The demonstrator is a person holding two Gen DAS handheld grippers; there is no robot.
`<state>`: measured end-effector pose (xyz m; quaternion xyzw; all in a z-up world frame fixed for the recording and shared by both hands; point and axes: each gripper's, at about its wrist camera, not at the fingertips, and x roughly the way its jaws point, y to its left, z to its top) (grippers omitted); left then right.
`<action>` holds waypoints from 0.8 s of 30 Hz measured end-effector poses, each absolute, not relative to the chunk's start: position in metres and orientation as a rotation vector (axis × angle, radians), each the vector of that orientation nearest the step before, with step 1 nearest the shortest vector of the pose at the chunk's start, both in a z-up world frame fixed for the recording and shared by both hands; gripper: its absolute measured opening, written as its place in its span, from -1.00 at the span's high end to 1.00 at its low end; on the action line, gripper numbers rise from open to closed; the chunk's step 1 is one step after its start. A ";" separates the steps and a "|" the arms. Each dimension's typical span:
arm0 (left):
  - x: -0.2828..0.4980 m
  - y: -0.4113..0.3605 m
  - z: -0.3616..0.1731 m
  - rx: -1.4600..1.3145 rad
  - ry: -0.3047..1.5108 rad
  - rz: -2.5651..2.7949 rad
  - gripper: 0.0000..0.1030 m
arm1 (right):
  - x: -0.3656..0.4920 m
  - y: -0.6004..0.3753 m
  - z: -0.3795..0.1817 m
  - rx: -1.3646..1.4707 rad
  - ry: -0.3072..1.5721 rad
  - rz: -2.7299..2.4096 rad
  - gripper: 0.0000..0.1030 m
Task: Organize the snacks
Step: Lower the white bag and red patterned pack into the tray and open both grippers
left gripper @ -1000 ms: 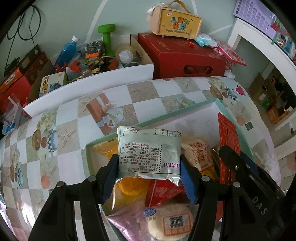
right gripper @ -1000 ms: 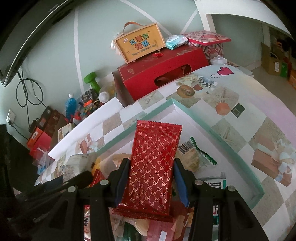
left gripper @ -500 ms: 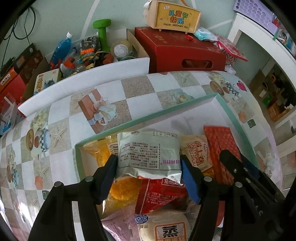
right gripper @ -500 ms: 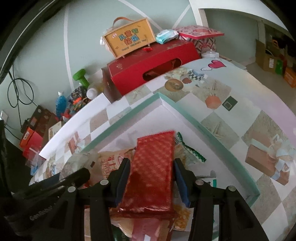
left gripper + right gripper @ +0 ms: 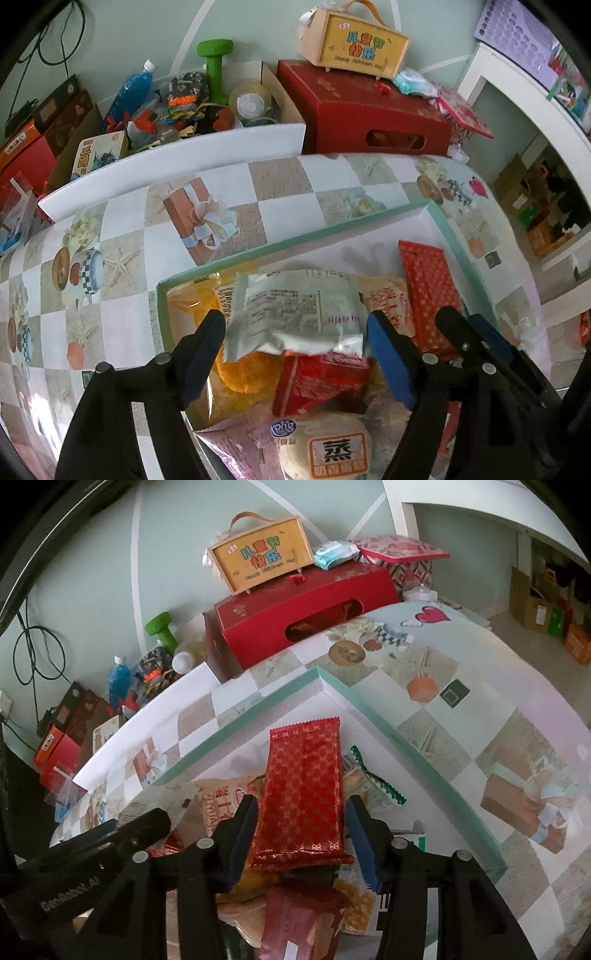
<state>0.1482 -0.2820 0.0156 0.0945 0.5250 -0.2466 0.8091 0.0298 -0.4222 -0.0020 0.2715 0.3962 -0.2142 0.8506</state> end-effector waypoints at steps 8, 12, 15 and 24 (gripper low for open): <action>0.149 -0.271 0.034 0.166 1.080 -0.503 -0.55 | 0.028 -0.418 0.008 0.546 0.822 -0.452 -0.08; 0.152 -0.263 0.031 0.184 1.062 -0.440 -0.58 | 0.030 -0.417 0.007 0.530 0.838 -0.456 -0.49; 0.156 -0.253 0.027 0.177 1.058 -0.388 -0.72 | 0.032 -0.416 0.007 0.492 0.851 -0.475 -0.63; 0.162 -0.229 0.015 0.156 1.050 -0.271 -0.96 | 0.036 -0.413 0.002 0.438 0.881 -0.490 -1.00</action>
